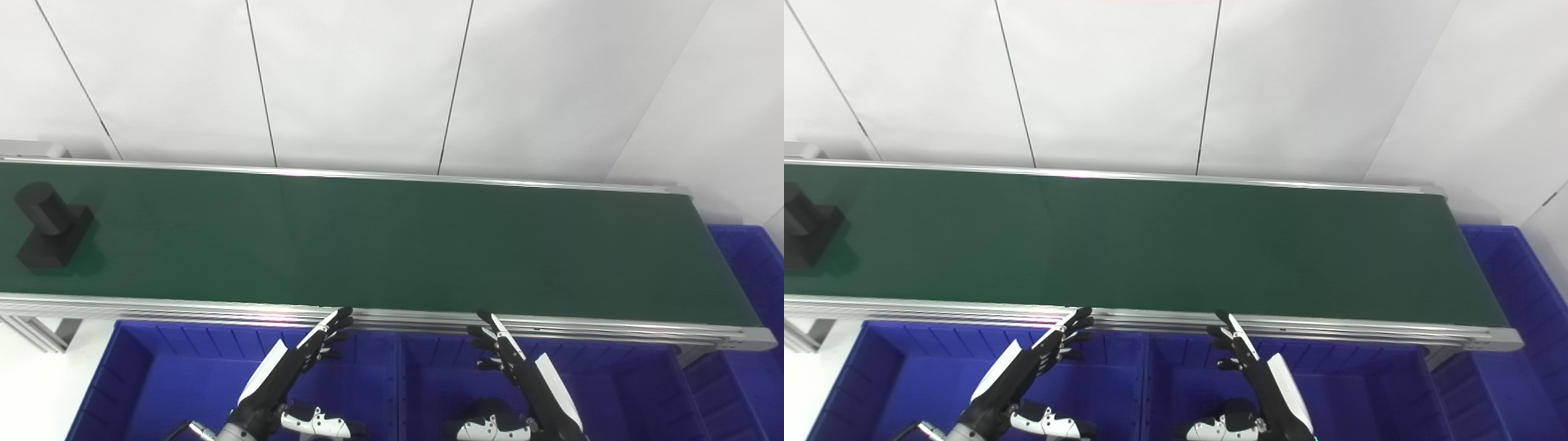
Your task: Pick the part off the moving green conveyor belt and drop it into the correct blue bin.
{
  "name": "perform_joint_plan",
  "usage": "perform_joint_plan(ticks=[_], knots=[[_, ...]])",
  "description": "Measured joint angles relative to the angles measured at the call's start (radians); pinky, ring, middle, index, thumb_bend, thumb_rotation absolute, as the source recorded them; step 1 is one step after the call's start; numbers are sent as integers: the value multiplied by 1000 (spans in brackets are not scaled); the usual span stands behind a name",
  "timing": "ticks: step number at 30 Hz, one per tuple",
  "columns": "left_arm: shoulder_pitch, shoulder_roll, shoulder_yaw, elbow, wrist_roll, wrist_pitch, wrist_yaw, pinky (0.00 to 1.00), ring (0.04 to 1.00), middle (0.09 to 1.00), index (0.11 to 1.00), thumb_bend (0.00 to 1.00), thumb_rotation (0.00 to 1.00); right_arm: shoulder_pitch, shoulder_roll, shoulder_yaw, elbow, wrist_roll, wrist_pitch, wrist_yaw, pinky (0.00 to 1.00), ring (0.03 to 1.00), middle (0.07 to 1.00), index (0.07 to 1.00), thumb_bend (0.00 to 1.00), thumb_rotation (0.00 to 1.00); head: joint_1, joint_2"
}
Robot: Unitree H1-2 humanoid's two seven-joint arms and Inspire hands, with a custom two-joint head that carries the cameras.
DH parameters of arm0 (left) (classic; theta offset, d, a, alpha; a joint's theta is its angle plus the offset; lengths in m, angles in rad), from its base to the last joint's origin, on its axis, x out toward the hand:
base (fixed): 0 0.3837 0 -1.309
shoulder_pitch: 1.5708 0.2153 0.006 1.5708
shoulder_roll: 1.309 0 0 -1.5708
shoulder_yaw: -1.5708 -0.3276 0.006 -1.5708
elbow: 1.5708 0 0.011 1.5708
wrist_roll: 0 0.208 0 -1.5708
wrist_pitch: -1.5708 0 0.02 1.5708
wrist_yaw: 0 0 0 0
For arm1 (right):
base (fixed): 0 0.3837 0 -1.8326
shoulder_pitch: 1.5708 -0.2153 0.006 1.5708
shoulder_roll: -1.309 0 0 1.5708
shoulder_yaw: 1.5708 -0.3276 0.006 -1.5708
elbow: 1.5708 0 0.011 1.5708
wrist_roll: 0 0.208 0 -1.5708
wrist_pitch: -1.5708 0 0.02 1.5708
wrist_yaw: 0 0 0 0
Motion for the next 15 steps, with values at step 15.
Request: perform_joint_plan(ticks=[15], knots=[[0, -1, 0, -1, 3, 3, 19, 783, 880, 934, 948, 829, 177, -1, 0, 1, 1, -10, 0, -1, 779, 852, 877, 968, 820, 113, -2, -3]])
